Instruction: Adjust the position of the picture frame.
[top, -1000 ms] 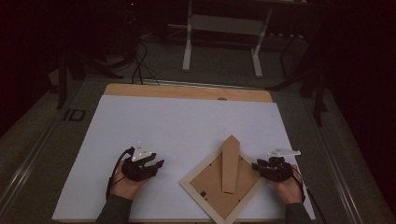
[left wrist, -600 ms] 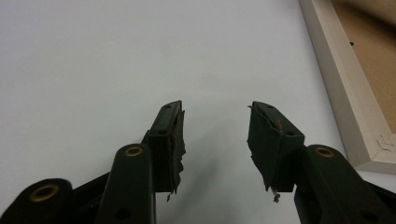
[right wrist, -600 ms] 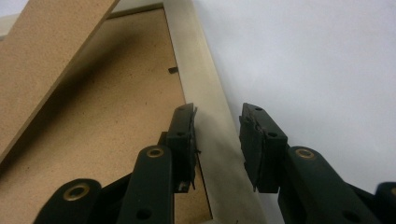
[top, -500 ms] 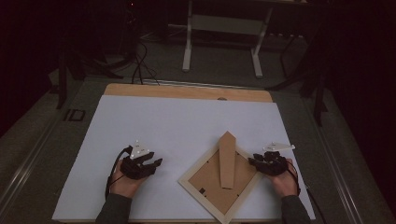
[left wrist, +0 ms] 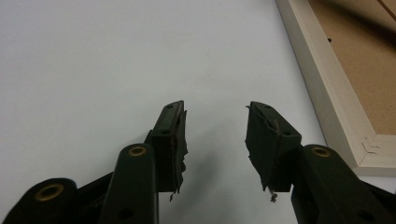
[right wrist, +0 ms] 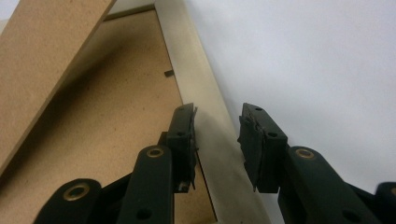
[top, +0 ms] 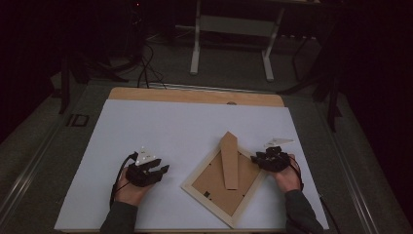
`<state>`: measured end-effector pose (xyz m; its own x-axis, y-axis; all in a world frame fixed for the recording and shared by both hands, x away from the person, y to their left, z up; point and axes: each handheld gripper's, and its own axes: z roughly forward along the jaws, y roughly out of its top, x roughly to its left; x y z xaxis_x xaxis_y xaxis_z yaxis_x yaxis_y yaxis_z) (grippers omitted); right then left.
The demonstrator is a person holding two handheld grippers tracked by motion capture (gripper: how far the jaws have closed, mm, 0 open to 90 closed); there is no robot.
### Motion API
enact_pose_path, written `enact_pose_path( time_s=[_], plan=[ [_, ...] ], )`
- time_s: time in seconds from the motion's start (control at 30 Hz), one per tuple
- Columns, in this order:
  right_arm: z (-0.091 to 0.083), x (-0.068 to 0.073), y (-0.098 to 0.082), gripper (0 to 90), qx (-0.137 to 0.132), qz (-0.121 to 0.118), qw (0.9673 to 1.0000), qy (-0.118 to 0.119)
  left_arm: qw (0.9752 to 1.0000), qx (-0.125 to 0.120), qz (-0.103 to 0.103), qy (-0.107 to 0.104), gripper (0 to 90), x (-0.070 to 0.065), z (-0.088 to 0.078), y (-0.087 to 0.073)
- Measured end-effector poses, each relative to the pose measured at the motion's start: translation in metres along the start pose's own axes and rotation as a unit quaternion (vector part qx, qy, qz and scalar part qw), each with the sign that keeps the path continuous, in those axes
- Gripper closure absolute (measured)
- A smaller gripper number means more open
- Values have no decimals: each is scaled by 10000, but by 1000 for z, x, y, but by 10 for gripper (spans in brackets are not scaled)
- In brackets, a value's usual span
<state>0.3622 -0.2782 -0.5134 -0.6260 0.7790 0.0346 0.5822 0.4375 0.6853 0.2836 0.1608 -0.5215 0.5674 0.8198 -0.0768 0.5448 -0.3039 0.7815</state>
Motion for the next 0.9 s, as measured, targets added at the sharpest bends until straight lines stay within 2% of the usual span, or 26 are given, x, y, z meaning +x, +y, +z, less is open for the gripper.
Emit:
enact_pose_path(
  time_s=[0.07,0.1,0.13,0.17,0.23,0.3,0.37,0.43,0.5,0.53,0.57,0.63,0.73,0.9],
  plan=[
    [3,0,5,673,6,6,10000,-5,10000,-16,-45,23,585,1,0,-1],
    [4,0,7,879,-71,35,10000,-51,10000,-16,-45,23,589,1,0,-1],
    [5,-1,10,878,-58,37,9996,-272,10000,-15,-34,74,590,1,0,-1],
    [8,-3,13,880,-66,131,9998,-124,10000,-16,-29,90,591,1,0,-1],
    [12,-3,18,862,-32,47,9999,-89,10000,-33,-17,64,589,1,-1,-1],
    [15,0,23,816,8,-19,9999,-161,10000,-57,-19,46,583,1,-1,-1],
    [16,0,23,802,7,18,9998,-190,10000,-80,-25,8,583,1,-1,-1],
    [14,1,22,772,-117,223,9993,-258,9999,-94,-67,-37,583,1,-2,-1],
    [9,0,19,758,-222,372,9985,-335,9999,-102,-84,-39,589,1,-3,-1],
    [9,0,19,758,-222,372,9985,-335,9999,-102,-84,-39,593,1,-3,-1],
    [2,-1,16,742,-283,518,9974,-413,9999,-76,-73,-92,599,0,-3,-1],
    [-6,-1,12,739,-331,624,9964,-463,9999,-49,-62,-99,609,-1,-2,-1],
    [-18,0,4,739,-315,670,9957,-548,9999,55,23,-129,632,-4,1,-1],
    [-31,0,-9,752,-249,787,9950,-561,9999,57,77,-90,647,-6,1,0]
  ],
)
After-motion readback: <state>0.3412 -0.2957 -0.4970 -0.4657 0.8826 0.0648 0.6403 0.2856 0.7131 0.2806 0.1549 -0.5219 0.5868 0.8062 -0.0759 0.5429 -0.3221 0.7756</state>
